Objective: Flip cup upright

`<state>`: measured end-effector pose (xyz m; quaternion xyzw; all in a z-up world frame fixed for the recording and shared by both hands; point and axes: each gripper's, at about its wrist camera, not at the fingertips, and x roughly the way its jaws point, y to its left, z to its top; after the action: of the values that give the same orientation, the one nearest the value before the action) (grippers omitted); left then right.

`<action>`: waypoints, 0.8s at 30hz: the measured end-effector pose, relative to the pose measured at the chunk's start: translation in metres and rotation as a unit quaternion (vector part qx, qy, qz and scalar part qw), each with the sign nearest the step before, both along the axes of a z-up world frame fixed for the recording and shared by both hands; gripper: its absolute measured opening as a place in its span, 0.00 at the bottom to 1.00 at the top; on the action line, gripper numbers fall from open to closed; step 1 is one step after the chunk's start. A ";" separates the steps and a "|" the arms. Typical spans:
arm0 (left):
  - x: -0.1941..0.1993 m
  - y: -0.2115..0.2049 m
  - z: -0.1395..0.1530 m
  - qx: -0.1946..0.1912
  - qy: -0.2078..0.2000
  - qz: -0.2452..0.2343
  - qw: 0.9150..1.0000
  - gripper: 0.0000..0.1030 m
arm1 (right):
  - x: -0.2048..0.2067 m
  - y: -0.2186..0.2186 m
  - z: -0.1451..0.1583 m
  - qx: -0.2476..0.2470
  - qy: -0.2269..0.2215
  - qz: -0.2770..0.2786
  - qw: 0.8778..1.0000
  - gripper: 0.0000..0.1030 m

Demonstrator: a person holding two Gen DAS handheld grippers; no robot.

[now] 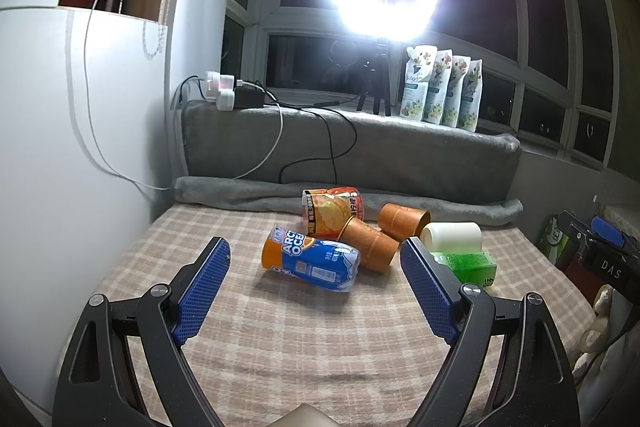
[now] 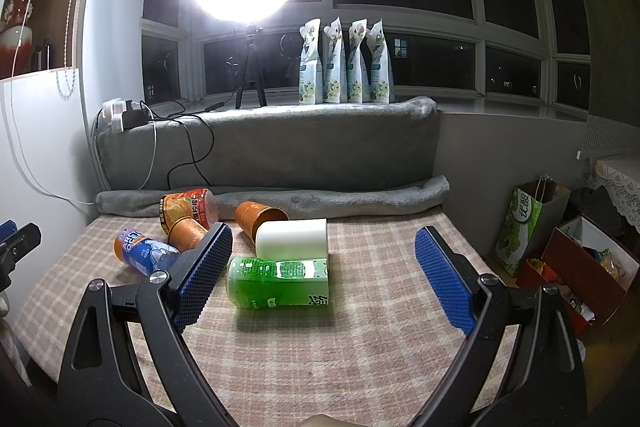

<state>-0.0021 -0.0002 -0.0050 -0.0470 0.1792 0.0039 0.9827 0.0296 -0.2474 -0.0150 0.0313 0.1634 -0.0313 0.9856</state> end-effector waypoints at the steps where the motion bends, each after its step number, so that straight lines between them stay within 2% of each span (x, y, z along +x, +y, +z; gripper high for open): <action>1: 0.001 0.000 0.000 0.000 0.001 -0.001 1.000 0.85 | 0.000 0.000 0.000 0.000 0.000 0.000 1.000 0.92; 18: 0.018 -0.006 -0.006 0.006 0.019 -0.013 1.000 0.85 | 0.016 -0.008 -0.011 -0.003 0.013 0.002 1.000 0.92; 24: 0.025 -0.007 -0.011 0.009 0.029 -0.018 0.999 0.85 | 0.033 -0.005 -0.015 -0.021 0.026 0.028 0.999 0.92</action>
<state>0.0224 -0.0073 -0.0159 -0.0352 0.2086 -0.0104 0.9773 0.0627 -0.2522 -0.0304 0.0056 0.1891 -0.0076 0.9819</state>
